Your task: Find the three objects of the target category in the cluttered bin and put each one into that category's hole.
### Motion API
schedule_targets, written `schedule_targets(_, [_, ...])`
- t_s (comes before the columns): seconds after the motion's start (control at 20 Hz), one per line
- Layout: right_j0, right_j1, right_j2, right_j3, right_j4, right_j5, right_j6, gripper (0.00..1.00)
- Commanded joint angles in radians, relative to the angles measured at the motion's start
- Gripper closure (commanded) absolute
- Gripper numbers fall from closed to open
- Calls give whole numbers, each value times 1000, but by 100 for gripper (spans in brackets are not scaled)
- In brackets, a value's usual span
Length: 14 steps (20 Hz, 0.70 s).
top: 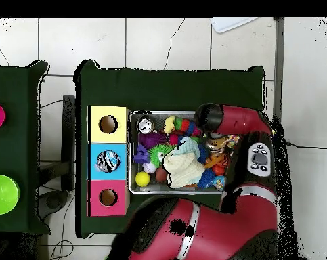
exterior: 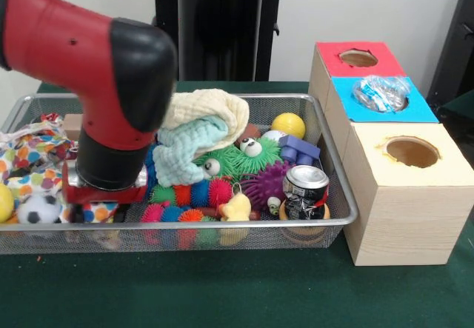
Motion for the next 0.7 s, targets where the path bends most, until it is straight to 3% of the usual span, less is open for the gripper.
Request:
schedule_targets(0.05, [-157, -40, 326, 297, 206, 46, 32, 0])
schedule_targets(0.35, [-203, -50, 392, 364, 321, 152, 77, 0])
schedule_targets(0.7, [-214, -55, 414, 391, 374, 172, 101, 0])
